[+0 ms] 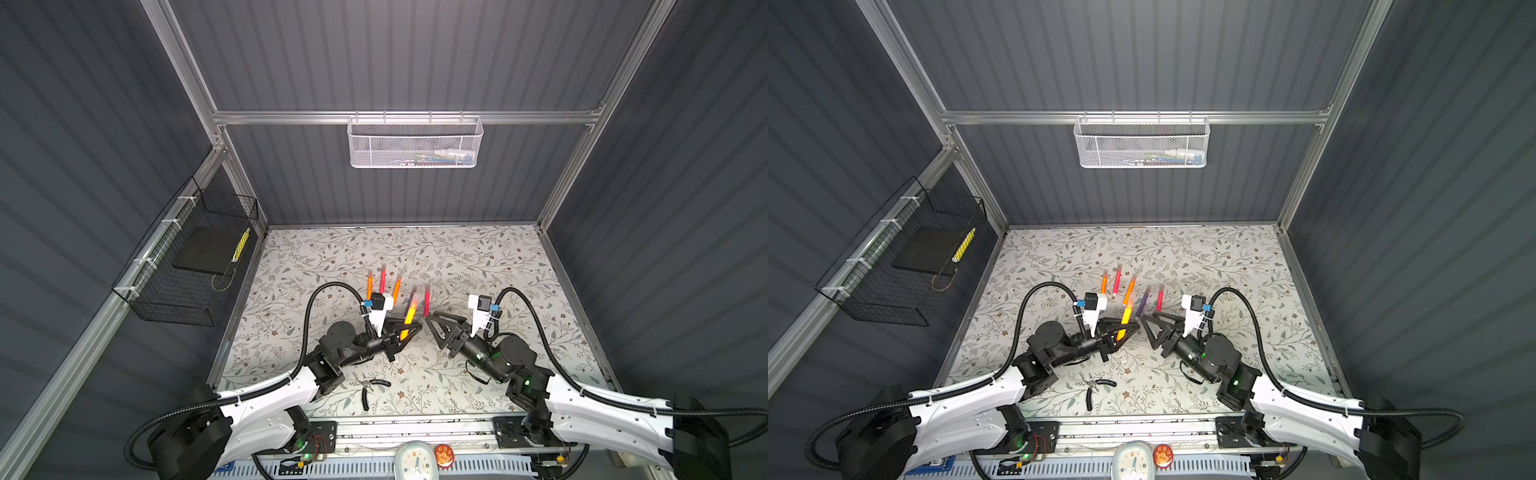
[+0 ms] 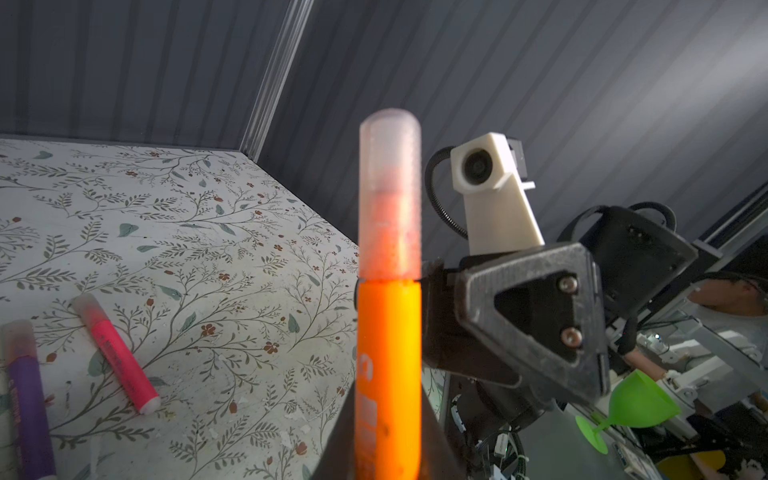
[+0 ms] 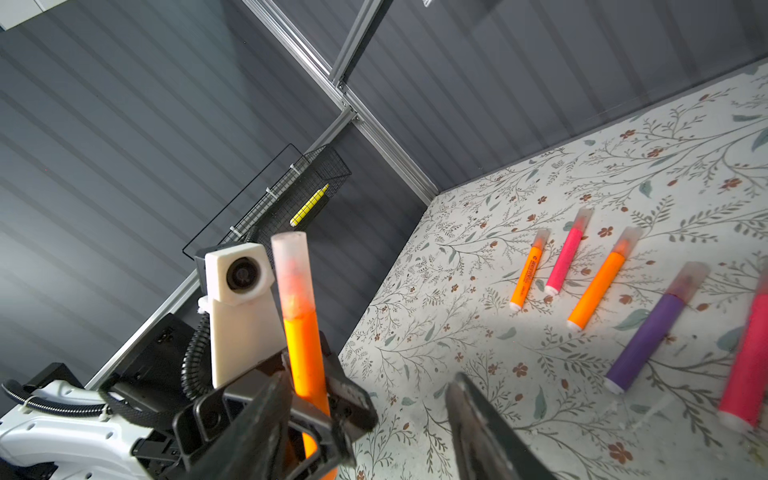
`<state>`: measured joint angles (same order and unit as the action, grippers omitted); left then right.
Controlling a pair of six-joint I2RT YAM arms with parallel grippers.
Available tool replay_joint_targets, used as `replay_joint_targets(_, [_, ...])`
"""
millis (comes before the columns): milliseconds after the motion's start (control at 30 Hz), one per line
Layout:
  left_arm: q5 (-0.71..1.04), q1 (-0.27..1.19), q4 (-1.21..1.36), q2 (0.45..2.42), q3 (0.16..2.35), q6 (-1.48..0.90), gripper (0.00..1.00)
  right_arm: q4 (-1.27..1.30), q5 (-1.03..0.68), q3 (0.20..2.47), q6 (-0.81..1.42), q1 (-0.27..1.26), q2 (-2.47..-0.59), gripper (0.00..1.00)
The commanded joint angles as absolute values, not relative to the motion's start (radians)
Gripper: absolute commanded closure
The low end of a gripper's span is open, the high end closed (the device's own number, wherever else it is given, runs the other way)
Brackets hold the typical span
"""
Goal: Insert the pens into the pen caps
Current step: 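Lower and press the cap onto the orange marker with the right gripper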
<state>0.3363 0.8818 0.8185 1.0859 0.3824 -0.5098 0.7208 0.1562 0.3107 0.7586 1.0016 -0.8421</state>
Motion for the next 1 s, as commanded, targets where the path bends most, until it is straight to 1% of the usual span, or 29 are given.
replay_joint_targets(0, [0.412, 0.875, 0.853, 1.101, 0.378, -0.389, 1.0, 0.62, 0.196, 0.378, 0.717, 1.0, -0.794, 0.35])
replay_joint_targets(133, [0.381, 0.875, 0.813, 1.091, 0.369, -0.33, 1.0, 0.504, 0.212, 0.49, 0.69, 0.996, -0.817, 0.34])
replay_joint_targets(300, [0.374, 0.877, 0.769, 1.085, 0.38, -0.303, 1.0, 0.479, 0.201, 0.573, 0.681, 0.994, -0.919, 0.36])
replay_joint_targets(433, [0.369, 0.877, 0.752, 1.089, 0.387, -0.294, 1.0, 0.472, 0.17, 0.619, 0.68, 0.992, -0.991, 0.46])
replay_joint_targets(500, [0.368, 0.876, 0.748, 1.092, 0.389, -0.293, 1.0, 0.459, 0.154, 0.636, 0.682, 0.992, -1.018, 0.48])
replay_joint_targets(567, [0.37, 0.877, 0.744, 1.091, 0.391, -0.294, 1.0, 0.45, 0.15, 0.643, 0.685, 0.992, -1.036, 0.59])
replay_joint_targets(667, [0.358, 0.877, 0.738, 1.091, 0.396, -0.299, 1.0, 0.443, 0.132, 0.641, 0.687, 0.992, -1.052, 0.84])
replay_joint_targets(733, [0.296, 0.876, 0.742, 1.083, 0.392, -0.313, 1.0, 0.44, 0.111, 0.633, 0.687, 0.997, -1.063, 1.0])
replay_joint_targets(833, [0.184, 0.868, 0.774, 1.057, 0.382, -0.339, 1.0, 0.485, 0.087, 0.585, 0.698, 1.016, -1.088, 1.0])
replay_joint_targets(933, [0.162, 0.85, 0.779, 1.04, 0.411, -0.347, 1.0, 0.608, 0.047, 0.511, 0.699, 1.049, -1.112, 1.0])
replay_joint_targets(967, [0.19, 0.836, 0.791, 1.043, 0.422, -0.367, 1.0, 0.641, 0.044, 0.496, 0.686, 1.064, -1.114, 1.0])
